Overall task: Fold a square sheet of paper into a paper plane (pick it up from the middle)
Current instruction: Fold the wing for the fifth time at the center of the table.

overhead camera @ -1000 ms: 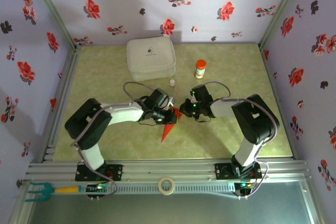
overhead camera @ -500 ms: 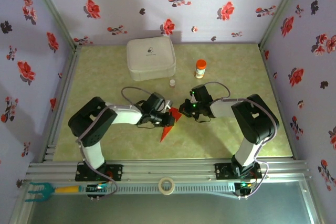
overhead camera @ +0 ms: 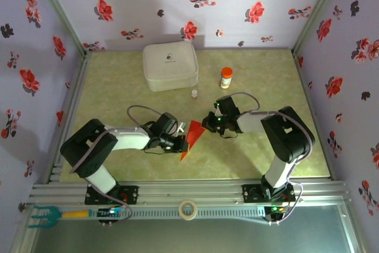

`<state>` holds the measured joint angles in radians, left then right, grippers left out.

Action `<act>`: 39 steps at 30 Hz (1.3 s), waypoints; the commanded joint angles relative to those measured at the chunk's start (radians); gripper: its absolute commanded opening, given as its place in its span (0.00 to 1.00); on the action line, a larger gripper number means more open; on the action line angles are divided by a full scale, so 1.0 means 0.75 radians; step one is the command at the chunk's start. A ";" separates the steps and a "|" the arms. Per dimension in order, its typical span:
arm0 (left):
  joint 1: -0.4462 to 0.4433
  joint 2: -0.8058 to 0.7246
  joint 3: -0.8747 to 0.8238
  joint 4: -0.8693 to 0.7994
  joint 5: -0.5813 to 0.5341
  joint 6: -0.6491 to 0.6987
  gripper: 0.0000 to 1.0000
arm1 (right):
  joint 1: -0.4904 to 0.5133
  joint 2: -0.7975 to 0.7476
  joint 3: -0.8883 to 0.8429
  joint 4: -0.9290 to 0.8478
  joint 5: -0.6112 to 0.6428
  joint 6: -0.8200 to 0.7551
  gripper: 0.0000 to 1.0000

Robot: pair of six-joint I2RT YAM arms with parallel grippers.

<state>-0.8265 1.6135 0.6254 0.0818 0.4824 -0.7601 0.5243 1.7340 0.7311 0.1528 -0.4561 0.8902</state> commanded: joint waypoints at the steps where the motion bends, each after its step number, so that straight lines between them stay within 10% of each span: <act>1: -0.023 -0.066 -0.067 -0.108 0.010 0.003 0.01 | -0.006 0.047 -0.044 -0.116 0.105 -0.010 0.00; 10: -0.031 -0.243 -0.017 -0.116 -0.004 -0.017 0.02 | -0.005 0.033 -0.040 -0.144 0.107 -0.015 0.00; 23: -0.031 0.067 0.112 -0.154 0.037 0.032 0.02 | -0.012 0.021 -0.022 -0.181 0.100 -0.041 0.00; 39: -0.068 -0.355 -0.194 -0.207 -0.051 -0.119 0.01 | -0.018 0.022 -0.013 -0.112 0.039 -0.056 0.00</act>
<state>-0.8730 1.4143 0.4847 -0.0059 0.4801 -0.8238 0.5228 1.7336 0.7326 0.1474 -0.4648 0.8707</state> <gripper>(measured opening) 0.059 0.060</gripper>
